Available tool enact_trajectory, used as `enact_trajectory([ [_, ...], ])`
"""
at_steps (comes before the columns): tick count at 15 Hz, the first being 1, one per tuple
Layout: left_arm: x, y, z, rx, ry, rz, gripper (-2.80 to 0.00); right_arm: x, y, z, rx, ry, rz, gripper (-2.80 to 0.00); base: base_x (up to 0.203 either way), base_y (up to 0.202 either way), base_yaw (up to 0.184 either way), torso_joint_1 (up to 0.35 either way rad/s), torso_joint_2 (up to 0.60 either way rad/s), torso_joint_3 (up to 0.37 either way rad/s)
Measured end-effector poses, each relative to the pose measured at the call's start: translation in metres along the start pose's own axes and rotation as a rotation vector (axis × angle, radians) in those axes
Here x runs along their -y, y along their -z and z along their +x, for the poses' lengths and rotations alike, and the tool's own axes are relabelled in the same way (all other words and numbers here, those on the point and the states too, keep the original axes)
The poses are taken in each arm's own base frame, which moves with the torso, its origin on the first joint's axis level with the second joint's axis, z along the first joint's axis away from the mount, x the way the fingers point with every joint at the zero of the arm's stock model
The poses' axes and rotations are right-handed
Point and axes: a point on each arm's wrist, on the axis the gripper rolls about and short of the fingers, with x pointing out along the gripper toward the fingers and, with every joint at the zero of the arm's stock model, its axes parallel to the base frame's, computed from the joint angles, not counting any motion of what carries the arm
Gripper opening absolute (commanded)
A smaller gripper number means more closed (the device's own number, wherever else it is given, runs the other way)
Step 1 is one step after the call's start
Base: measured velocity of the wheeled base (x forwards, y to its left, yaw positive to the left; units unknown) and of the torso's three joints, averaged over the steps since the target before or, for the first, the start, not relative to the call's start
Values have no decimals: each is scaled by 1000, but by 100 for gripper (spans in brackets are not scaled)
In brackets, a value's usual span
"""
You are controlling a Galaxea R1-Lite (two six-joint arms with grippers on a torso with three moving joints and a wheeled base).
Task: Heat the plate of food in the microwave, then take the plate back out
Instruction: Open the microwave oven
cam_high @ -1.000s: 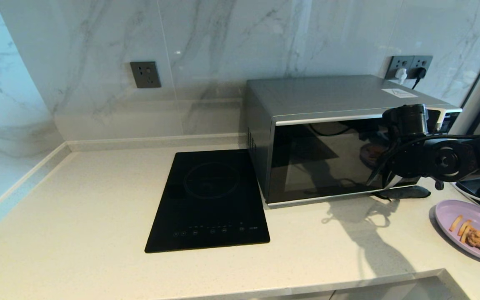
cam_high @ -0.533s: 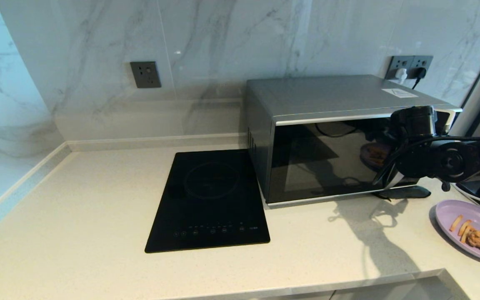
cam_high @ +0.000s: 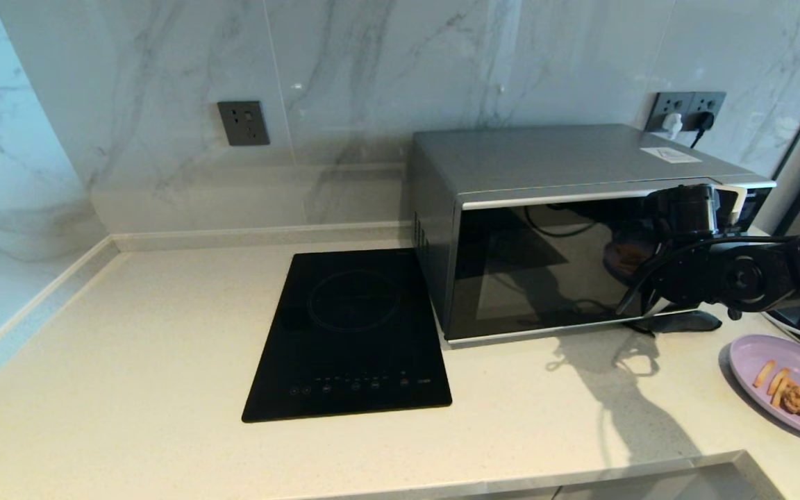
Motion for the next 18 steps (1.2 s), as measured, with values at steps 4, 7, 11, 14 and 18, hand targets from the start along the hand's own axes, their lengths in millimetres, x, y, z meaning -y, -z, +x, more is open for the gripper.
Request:
enact_trajectory([
  [4, 0, 0, 0, 0, 0, 0, -280, 3, 8, -4, -11, -1, -15, -280, 0, 0, 0, 0, 0, 0],
  [7, 0, 0, 0, 0, 0, 0, -280, 4, 14, -6, -5, -8, -12, -280, 0, 0, 0, 0, 0, 0],
  [11, 0, 0, 0, 0, -1, 0, -280, 9, 20, -11, -16, -10, -27, -280, 0, 0, 0, 0, 0, 0],
  [14, 0, 0, 0, 0, -1, 0, -280, 14, 25, -13, -29, 6, -57, -280, 0, 0, 0, 0, 0, 0],
  [18, 0, 0, 0, 0, 0, 0, -280, 17, 23, -15, -25, -2, -43, -280, 0, 0, 0, 0, 0, 0],
])
